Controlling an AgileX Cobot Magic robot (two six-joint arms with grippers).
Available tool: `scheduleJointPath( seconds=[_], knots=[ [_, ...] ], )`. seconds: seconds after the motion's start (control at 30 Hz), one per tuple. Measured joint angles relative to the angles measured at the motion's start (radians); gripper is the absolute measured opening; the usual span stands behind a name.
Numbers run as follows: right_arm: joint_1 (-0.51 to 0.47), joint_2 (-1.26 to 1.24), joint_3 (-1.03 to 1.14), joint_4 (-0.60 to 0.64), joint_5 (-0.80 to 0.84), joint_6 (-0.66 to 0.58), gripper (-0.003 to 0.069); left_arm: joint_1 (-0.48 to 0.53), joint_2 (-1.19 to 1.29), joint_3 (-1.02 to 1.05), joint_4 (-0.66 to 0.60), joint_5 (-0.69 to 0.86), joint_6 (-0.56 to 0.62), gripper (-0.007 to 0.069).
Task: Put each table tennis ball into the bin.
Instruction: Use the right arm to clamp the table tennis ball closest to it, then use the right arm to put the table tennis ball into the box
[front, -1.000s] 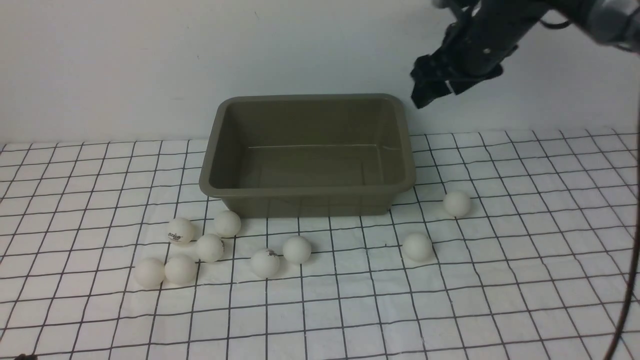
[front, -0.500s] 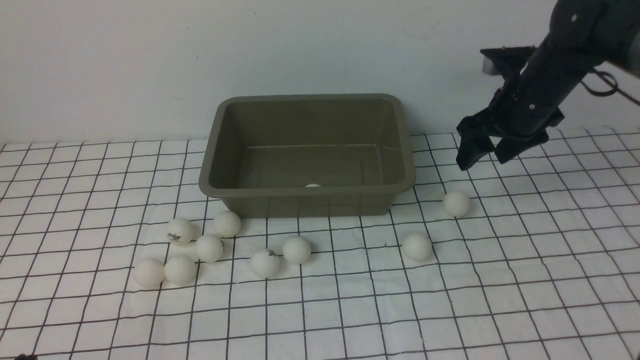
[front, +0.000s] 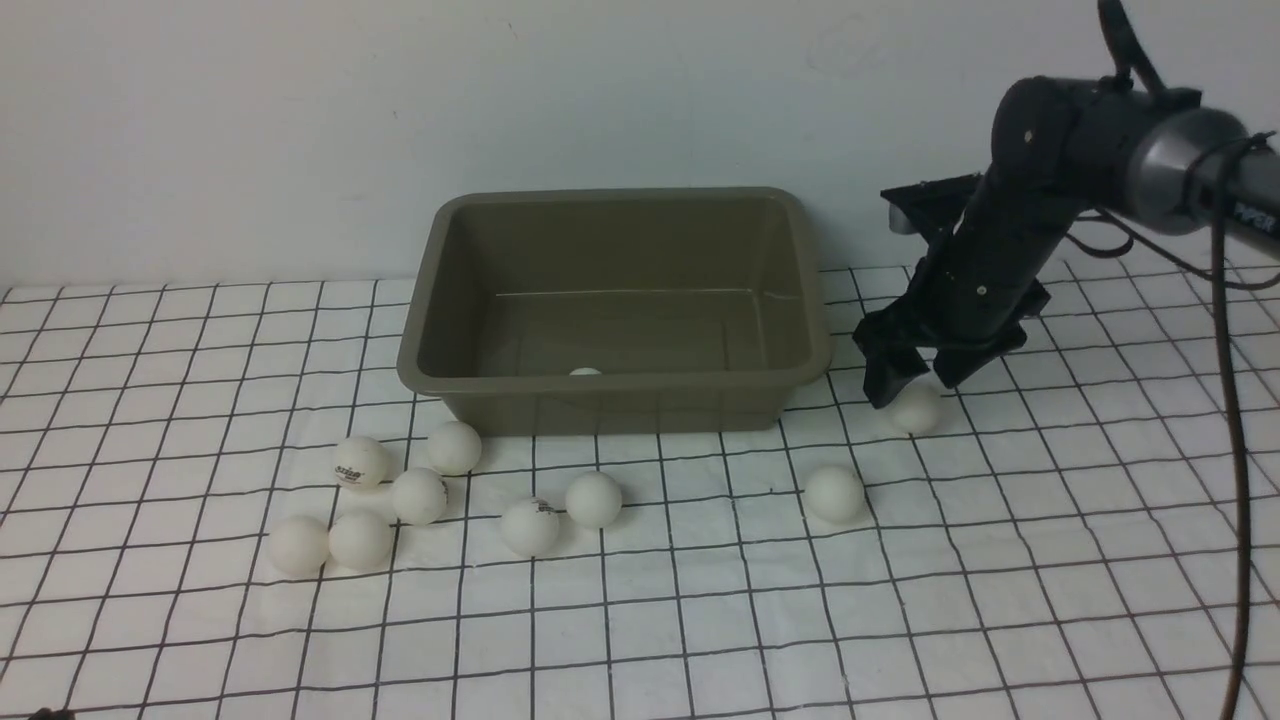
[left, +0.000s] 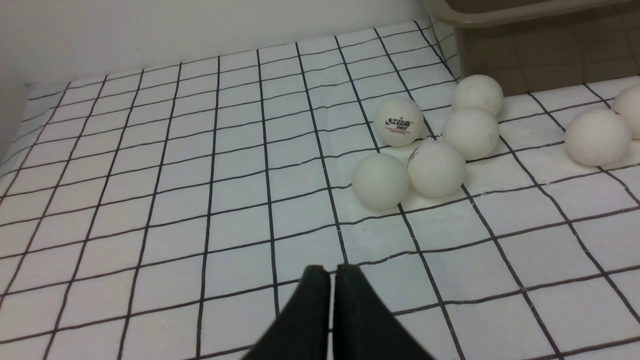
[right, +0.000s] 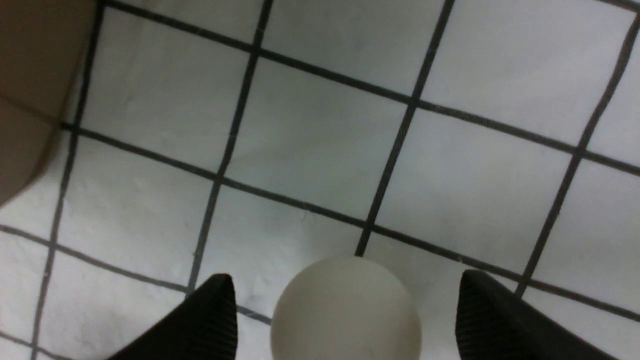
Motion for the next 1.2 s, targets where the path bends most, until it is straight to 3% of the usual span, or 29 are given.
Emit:
scheduleJointPath(
  seconds=[0.33,0.43,0.47,0.53,0.67,0.77,0.93,1.2],
  knots=[
    [0.000,0.044,-0.003,-0.016,-0.014,0.007,0.0492,0.000,0.000,0.000,0.000,0.000,0.000,-0.0005],
    [0.000,0.046,-0.008,-0.020,-0.011,0.018,0.0430,0.000,0.000,0.000,0.000,0.000,0.000,-0.0005],
    [0.000,0.047,-0.016,-0.025,0.004,0.022,0.0367,0.000,0.000,0.000,0.000,0.000,0.000,-0.0005],
    [0.000,0.048,-0.028,-0.035,0.024,0.025,0.0353,0.000,0.000,0.000,0.000,0.000,0.000,-0.0005],
    [0.000,0.054,-0.170,-0.065,0.065,0.029,0.0354,0.000,0.000,0.000,0.000,0.000,0.000,-0.0005],
    [0.002,0.050,-0.308,-0.006,0.065,0.041,0.0354,0.000,0.000,0.000,0.000,0.000,0.000,-0.0005],
    [0.082,0.021,-0.410,0.125,0.072,-0.017,0.0354,0.000,0.000,0.000,0.000,0.000,0.000,-0.0005],
    [0.216,0.061,-0.411,0.107,0.084,-0.077,0.0354,0.000,0.000,0.000,0.000,0.000,0.000,-0.0005]
  ],
)
